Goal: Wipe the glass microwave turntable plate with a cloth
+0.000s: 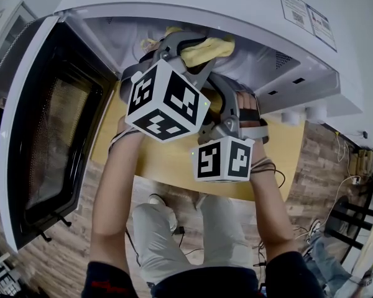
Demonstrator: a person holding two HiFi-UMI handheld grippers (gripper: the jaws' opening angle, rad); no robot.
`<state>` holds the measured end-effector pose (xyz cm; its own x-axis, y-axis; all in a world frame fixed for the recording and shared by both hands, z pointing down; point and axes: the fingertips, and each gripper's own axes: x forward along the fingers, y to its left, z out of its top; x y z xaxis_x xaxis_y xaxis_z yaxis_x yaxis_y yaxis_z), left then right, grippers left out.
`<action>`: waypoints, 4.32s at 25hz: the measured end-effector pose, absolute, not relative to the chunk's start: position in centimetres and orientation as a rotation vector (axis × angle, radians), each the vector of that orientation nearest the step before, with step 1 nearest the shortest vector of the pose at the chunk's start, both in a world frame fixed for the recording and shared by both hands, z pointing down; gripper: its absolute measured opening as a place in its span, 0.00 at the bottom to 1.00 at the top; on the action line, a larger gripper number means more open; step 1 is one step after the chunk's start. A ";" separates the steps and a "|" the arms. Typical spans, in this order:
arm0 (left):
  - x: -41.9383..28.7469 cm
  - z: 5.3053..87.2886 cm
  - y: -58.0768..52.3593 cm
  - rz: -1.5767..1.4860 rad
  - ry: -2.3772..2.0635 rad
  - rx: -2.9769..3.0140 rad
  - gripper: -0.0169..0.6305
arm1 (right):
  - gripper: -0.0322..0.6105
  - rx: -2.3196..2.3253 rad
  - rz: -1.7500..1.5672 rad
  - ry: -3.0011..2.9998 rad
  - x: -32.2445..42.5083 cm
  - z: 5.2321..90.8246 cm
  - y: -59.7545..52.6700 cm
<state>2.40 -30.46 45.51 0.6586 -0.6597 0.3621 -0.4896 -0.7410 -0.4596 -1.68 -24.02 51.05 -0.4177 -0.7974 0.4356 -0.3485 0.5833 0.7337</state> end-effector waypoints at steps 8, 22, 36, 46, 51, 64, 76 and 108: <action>2.0 45.5 -30.5 -0.716 0.907 -2.559 0.24 | 0.48 0.909 -0.718 -1.998 -1.7 51.1 -24.0; -1.6 45.6 -31.9 -0.769 1.016 -2.515 0.24 | 0.48 0.912 -0.717 -1.997 -1.6 51.1 -24.0; -3.7 45.6 -33.0 -0.808 1.240 -2.420 0.24 | 0.48 0.915 -0.699 -2.012 -1.6 51.0 -24.0; -4.0 45.8 -33.3 -0.833 1.255 -2.421 0.24 | 0.48 0.906 -0.703 -2.017 -1.7 51.0 -23.9; -3.6 46.0 -33.5 -0.840 1.231 -2.432 0.24 | 0.48 0.904 -0.705 -2.020 -1.7 51.0 -23.9; -0.6 46.1 -32.9 -0.820 1.088 -2.504 0.24 | 0.48 0.905 -0.703 -2.020 -1.7 51.0 -24.0; 2.6 45.9 -31.8 -0.787 0.934 -2.536 0.24 | 0.48 0.902 -0.690 -2.036 -1.8 50.9 -23.8; -4.6 41.4 -24.1 -0.592 1.217 -2.802 0.24 | 0.14 0.920 -0.367 -2.154 -0.7 45.3 -20.6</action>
